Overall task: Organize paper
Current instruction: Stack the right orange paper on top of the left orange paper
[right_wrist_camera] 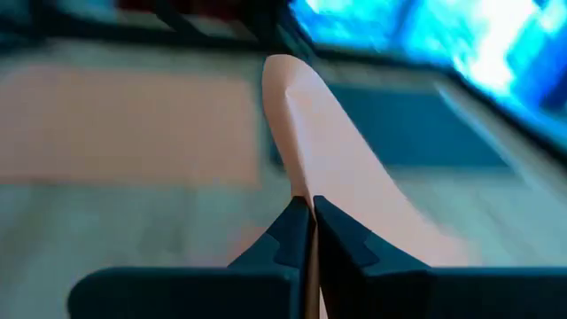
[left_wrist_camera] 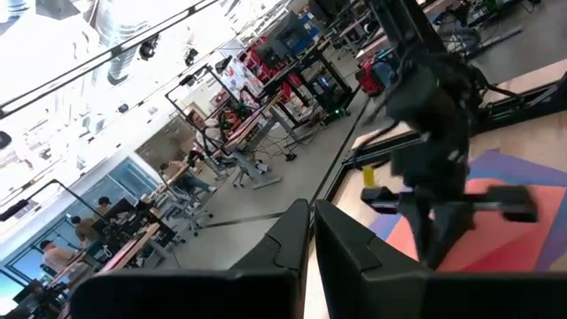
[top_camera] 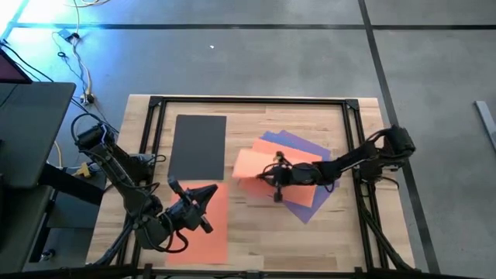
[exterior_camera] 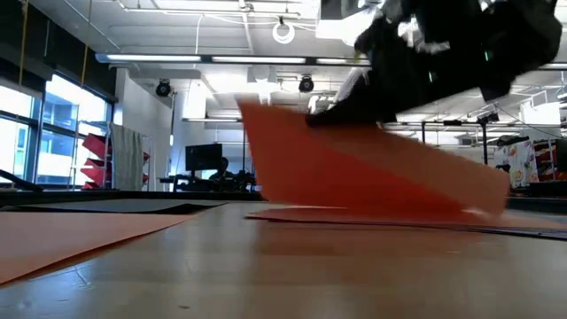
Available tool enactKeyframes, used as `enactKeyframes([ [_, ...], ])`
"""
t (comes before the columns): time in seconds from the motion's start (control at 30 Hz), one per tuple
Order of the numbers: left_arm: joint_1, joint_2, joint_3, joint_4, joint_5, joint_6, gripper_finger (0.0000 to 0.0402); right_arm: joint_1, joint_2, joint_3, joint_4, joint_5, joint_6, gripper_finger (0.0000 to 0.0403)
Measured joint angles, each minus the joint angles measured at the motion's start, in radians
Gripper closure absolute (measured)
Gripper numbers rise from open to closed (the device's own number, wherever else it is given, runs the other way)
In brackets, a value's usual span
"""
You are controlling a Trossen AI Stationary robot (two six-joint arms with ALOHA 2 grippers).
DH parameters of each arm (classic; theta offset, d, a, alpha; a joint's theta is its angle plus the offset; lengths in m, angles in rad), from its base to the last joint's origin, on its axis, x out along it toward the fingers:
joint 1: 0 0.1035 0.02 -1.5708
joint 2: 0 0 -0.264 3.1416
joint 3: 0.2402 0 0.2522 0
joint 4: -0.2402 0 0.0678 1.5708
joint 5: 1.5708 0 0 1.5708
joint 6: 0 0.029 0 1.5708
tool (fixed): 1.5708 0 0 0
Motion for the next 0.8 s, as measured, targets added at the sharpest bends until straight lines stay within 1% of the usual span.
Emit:
enactKeyframes([
  [0.1, 0.004, 0.0, 0.0, 0.0, 0.0, 0.018, 0.0401, 0.029, 0.046, 0.15, -0.117, -0.136, -0.117, 0.0403],
  [0.13, 0.004, 0.0, 0.0, 0.001, 0.0, 0.033, 0.0401, 0.036, 0.071, 0.21, -0.159, -0.165, -0.15, 0.0403],
  [0.27, -0.007, 0.0, 0.0, 0.0, 0.0, 0.075, 0.0401, 0.06, 0.215, 0.473, -0.289, -0.263, -0.282, 0.0403],
  [0.4, -0.025, 0.0, 0.0, 0.0, 0.0, 0.084, 0.0401, 0.081, 0.374, 0.719, -0.329, -0.422, -0.476, 0.0403],
  [0.5, -0.036, 0.0, 0.0, 0.0, 0.0, 0.105, 0.0401, 0.093, 0.487, 0.893, -0.401, -0.527, -0.595, 0.0403],
  [0.57, -0.044, 0.0, 0.0, 0.001, 0.0, 0.112, 0.0401, 0.097, 0.559, 1.002, -0.501, -0.555, -0.678, 0.0403],
  [0.7, -0.054, 0.0, 0.0, 0.0, 0.0, 0.113, 0.0401, 0.098, 0.688, 1.211, -0.762, -0.538, -0.782, 0.0403],
  [0.8, -0.057, 0.0, 0.0, 0.0, 0.0, 0.113, 0.0401, 0.112, 0.752, 1.326, -0.942, -0.543, -0.912, 0.0403],
])
